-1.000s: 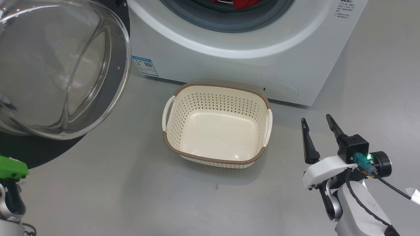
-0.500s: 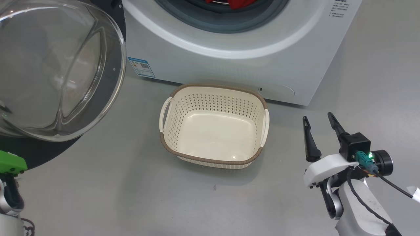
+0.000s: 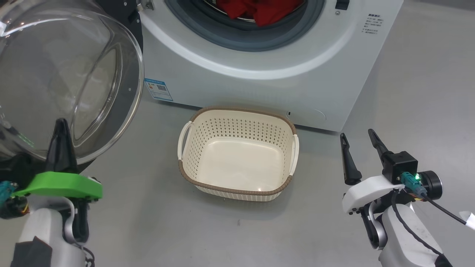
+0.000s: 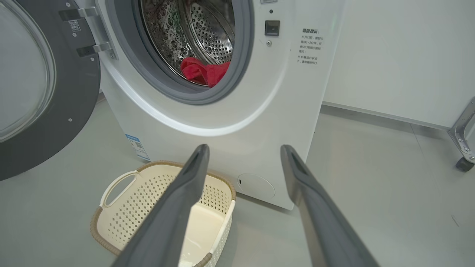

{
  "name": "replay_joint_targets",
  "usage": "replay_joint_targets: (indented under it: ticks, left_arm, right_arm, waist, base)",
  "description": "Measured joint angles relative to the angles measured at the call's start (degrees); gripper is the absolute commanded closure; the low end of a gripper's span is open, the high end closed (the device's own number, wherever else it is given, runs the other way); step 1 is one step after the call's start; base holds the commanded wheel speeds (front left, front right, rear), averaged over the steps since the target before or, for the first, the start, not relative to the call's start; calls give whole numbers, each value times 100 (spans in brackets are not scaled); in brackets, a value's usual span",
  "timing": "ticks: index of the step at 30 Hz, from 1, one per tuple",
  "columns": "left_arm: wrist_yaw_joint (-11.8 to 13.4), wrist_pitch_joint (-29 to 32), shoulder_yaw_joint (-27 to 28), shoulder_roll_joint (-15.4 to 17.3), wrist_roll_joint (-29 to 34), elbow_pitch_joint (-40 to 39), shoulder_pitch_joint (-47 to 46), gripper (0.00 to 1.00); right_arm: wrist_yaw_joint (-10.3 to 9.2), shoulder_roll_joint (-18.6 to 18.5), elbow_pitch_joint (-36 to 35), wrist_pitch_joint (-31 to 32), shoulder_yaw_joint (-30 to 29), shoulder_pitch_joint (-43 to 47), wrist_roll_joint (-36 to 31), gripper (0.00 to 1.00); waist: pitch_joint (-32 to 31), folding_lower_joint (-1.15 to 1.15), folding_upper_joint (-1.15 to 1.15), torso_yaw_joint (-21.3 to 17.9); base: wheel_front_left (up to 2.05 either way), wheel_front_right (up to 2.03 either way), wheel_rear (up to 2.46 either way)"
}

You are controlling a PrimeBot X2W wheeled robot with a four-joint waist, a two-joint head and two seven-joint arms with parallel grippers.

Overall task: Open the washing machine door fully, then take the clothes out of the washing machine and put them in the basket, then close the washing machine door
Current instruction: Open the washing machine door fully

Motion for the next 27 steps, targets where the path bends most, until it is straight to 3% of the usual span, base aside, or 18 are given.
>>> replay_joint_targets:
  ticks: [16,18,19,20,27]
  left_arm:
    - [-263,1,-419,-285,411,-322,570,100]
    - [-286,0,-489,-292,508,-376,634,71]
    - [-296,1,-530,-294,527,-387,663,49]
    - [-305,1,-563,-299,557,-391,683,0]
    - [-337,1,-615,-302,659,-398,953,0]
  right_arm:
    - [18,12,-71,0,160,110,187,0]
    - [16,12,-99,0,179,168,241,0]
    - [16,13,-103,0,186,177,275,0]
    - [15,13,-119,0,197,177,296,0]
    - [7,15,-225,0,279,191,371,0]
  waist:
    - [-320,0,0,-374]
    - [-354,0,0,-442]
    - [-370,0,0,-478]
    - [-387,0,0,-515]
    - [-502,0,0,-822]
  base:
    - [0,0,0]
    - [0,0,0]
    - [0,0,0]
    - [0,0,0]
    - [0,0,0]
